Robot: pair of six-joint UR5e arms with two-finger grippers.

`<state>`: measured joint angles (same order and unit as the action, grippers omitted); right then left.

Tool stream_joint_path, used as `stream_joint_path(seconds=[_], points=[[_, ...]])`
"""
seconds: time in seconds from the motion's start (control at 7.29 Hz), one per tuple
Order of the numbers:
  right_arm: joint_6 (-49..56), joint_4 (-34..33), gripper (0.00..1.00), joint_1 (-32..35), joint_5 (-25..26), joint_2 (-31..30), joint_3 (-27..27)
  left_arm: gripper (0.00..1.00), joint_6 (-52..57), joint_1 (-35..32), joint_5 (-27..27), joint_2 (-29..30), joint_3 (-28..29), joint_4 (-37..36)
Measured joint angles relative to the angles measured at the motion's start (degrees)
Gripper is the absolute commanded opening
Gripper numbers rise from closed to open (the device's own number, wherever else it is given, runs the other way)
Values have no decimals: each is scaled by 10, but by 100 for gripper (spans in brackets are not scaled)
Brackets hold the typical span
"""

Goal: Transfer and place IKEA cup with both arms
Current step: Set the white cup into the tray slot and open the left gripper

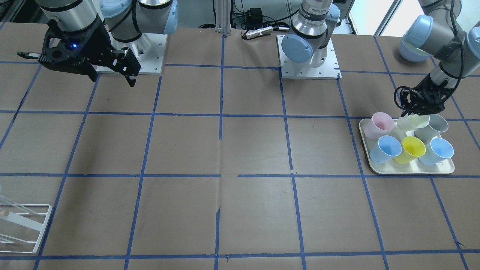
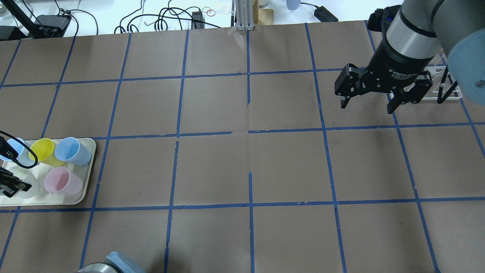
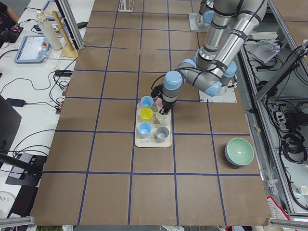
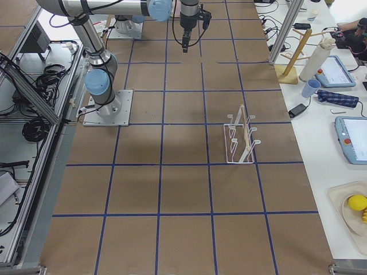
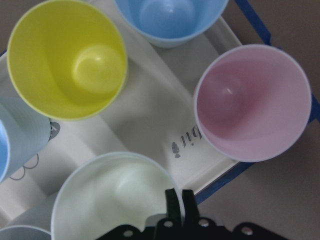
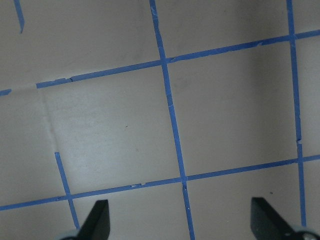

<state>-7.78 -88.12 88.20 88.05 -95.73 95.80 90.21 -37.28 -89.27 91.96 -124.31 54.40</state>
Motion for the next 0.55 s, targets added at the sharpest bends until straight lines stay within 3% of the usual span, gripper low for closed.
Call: stream_joint_path(seconds=[0.27,0.55], points=[[-1,-2,100,0,-4,0,0,0,-1,0,11,11,0,-2],[1,-1,100,0,-3,-1,-1,11,-1,0,17,15,0,-3]])
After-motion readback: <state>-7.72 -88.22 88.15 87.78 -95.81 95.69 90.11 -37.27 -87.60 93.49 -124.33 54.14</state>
